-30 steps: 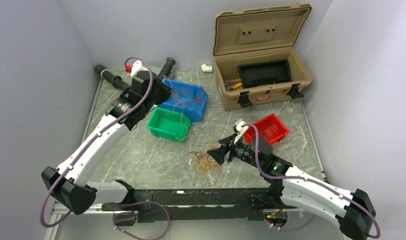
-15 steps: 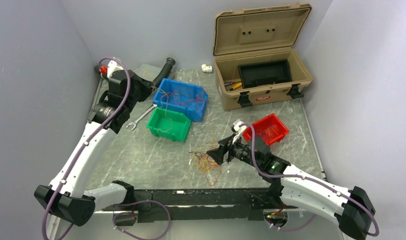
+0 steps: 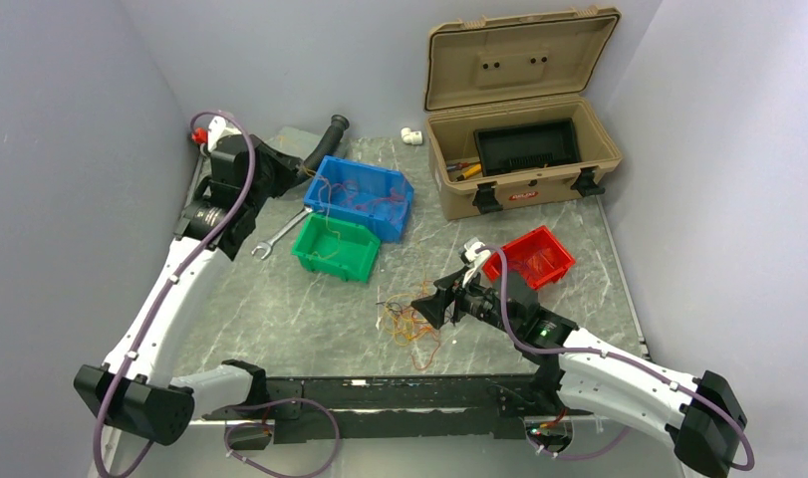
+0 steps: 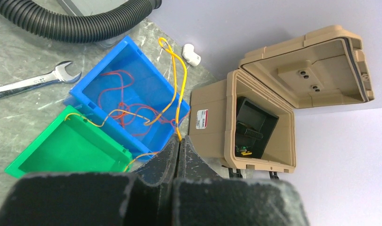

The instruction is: Untangle the cables

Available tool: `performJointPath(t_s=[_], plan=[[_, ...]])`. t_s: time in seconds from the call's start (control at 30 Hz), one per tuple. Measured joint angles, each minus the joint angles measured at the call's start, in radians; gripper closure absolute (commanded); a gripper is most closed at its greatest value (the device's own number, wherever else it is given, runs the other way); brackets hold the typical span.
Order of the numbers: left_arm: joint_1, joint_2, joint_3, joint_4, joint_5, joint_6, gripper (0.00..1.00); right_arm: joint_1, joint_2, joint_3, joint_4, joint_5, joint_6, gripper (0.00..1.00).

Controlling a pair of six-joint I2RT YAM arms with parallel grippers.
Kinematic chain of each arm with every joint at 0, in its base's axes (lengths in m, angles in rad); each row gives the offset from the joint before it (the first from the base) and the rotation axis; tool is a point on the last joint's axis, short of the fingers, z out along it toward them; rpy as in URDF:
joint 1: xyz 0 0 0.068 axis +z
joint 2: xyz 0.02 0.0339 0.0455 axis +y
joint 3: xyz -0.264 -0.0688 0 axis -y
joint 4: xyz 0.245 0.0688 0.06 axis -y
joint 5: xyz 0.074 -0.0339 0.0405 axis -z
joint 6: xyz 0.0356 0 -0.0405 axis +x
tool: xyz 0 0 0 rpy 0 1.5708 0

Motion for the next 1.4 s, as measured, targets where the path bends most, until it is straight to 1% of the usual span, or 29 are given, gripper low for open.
performJointPath(t_s=[0.27, 0.47, 0.63, 0.87, 1.0, 1.1, 1.23, 1.4], plan=[[0.002, 0.088, 0.011, 0.038, 0.051, -0.023, 1.00, 0.000, 0.000, 0.000, -0.003, 0.003, 0.000, 0.19], [0.002, 0.114, 0.016, 0.047, 0.055, -0.025, 1.00, 0.000, 0.000, 0.000, -0.009, 0.007, -0.001, 0.19], [0.002, 0.144, 0.052, 0.064, 0.054, -0.025, 1.00, 0.000, 0.003, 0.000, -0.009, 0.007, -0.005, 0.19], [0.009, 0.222, 0.097, 0.090, 0.066, -0.025, 1.00, 0.000, 0.007, 0.001, -0.013, 0.008, -0.008, 0.19], [0.011, 0.246, 0.098, 0.093, 0.084, -0.025, 1.00, 0.000, 0.007, 0.002, -0.015, 0.011, -0.008, 0.19], [0.011, 0.224, 0.054, 0.121, 0.089, -0.025, 1.00, 0.000, 0.007, 0.002, -0.015, 0.018, -0.008, 0.19], [0.011, 0.164, -0.024, 0.116, 0.089, -0.017, 1.00, 0.000, 0.007, 0.002, -0.016, 0.026, -0.009, 0.19], [0.010, 0.043, -0.126, 0.105, 0.109, -0.007, 1.00, 0.000, 0.010, 0.002, -0.015, 0.027, -0.015, 0.19]])
